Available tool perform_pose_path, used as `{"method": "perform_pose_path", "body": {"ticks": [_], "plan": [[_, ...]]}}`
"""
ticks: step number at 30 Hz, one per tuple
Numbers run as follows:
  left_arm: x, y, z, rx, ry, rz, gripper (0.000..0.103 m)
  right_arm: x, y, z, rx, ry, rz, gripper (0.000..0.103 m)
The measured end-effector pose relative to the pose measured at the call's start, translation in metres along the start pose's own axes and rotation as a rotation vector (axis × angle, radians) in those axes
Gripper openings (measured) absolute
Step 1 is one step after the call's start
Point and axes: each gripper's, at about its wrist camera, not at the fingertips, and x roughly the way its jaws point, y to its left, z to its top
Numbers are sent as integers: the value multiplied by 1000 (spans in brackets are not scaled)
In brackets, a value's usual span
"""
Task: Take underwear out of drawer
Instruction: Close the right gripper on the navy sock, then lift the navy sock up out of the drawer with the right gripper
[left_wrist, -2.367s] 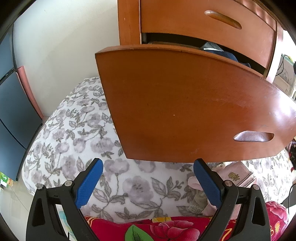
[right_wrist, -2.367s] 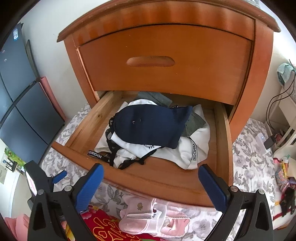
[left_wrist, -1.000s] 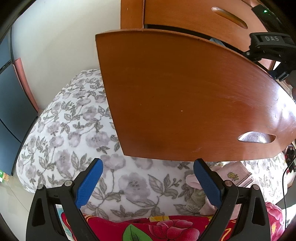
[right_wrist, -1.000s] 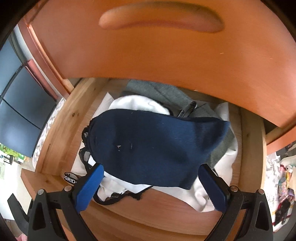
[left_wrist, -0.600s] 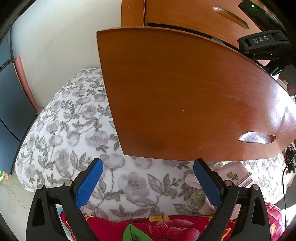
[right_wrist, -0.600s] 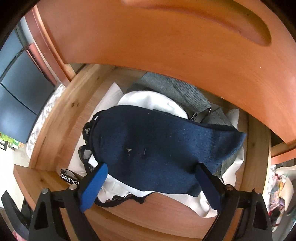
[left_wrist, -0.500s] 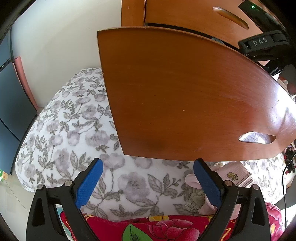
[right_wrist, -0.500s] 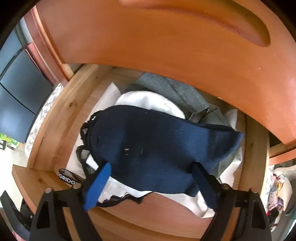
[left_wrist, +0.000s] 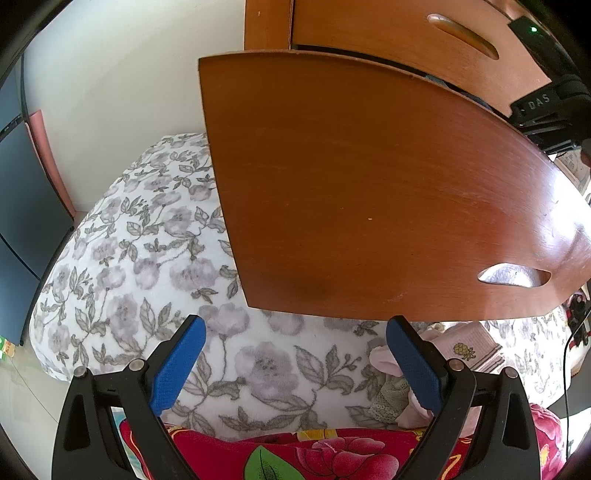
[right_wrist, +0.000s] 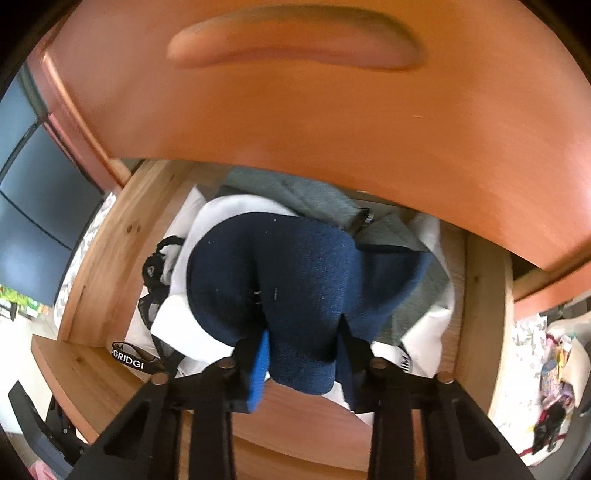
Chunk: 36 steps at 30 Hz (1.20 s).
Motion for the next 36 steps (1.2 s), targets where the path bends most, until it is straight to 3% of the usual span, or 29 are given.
{"method": "perform_pose_path", "body": {"ticks": [19,25,36], "plan": [[1,0,0,-3,8,7,98,-46,-48,-27,129,-99,24,28],[1,-1,0,5,10,17,98,-78,-58,-41,142,-155,47,28],[1,-3,0,17,10,36,98,-127,-52,-54,151,-277,87,28]]}}
